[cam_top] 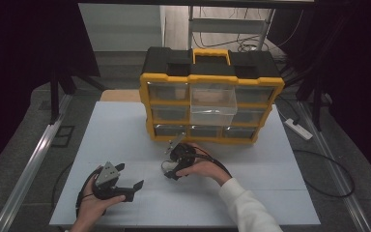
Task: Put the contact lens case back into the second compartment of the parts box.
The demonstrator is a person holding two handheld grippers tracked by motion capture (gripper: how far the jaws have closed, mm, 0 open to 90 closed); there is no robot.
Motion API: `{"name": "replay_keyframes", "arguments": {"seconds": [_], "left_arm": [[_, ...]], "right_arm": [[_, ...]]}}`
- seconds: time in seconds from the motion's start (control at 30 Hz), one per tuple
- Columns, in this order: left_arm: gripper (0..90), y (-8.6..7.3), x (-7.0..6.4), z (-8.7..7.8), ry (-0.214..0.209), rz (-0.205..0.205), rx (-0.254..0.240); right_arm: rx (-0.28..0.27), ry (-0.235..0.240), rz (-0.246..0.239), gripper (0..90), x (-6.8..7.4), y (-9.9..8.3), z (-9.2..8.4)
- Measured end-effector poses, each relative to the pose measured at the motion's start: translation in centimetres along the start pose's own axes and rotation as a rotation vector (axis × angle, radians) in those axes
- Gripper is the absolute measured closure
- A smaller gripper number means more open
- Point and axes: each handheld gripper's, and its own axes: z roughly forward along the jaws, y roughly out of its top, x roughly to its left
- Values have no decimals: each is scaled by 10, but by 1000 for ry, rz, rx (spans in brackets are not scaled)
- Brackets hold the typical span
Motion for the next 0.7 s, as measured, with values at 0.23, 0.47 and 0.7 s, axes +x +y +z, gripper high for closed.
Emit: {"name": "replay_keyframes", "arguments": {"seconds": [0.23,0.47,0.7], "left_arm": [[66,0,0,0,-1,1,1],[67,-1,1,-1,2,0,0],[67,-1,0,-1,4,1,-1]], "right_arm": [[25,-8,-12,171,2,5,3],[13,-2,-42,392,3,6,1],[24,-5,-40,489,4,7,-3]]}}
